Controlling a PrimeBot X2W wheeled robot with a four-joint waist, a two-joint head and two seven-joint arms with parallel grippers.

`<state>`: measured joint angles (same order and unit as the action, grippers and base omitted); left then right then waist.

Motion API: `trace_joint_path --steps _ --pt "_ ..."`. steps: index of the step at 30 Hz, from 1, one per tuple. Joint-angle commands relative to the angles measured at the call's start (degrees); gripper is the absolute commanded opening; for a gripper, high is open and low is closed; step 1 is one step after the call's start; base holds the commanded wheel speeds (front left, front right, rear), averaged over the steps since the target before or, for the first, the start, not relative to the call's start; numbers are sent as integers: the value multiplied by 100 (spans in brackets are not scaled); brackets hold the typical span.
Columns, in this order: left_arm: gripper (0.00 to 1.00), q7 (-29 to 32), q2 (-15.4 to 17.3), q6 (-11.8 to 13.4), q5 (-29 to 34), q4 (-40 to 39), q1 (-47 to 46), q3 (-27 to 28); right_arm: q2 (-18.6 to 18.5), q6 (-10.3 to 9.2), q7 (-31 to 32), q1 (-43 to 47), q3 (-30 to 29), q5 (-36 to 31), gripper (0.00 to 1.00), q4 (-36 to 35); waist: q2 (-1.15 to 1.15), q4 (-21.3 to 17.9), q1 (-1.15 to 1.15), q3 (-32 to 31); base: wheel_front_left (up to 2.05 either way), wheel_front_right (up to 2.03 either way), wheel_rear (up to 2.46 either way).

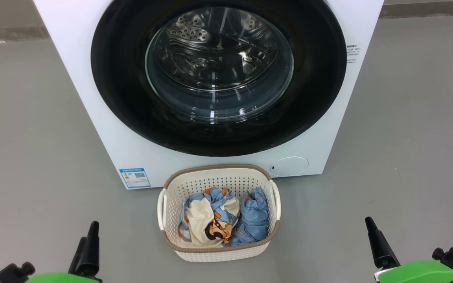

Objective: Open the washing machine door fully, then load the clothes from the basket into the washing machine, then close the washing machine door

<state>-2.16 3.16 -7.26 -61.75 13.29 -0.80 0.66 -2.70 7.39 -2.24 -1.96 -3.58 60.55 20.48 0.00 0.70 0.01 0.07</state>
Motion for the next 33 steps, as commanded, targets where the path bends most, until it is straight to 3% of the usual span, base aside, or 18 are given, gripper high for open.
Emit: trace_joint_path --steps 1,33 --pt "100 -85 134 -12 187 -197 -34 71 -62 4 -81 -239 90 -186 100 -118 0 3 -1 -1 0 0 0" --pt "100 -607 307 -17 2076 -430 49 -85 -61 7 -600 -295 214 -2229 100 -92 0 25 -1 19 0 0 0"
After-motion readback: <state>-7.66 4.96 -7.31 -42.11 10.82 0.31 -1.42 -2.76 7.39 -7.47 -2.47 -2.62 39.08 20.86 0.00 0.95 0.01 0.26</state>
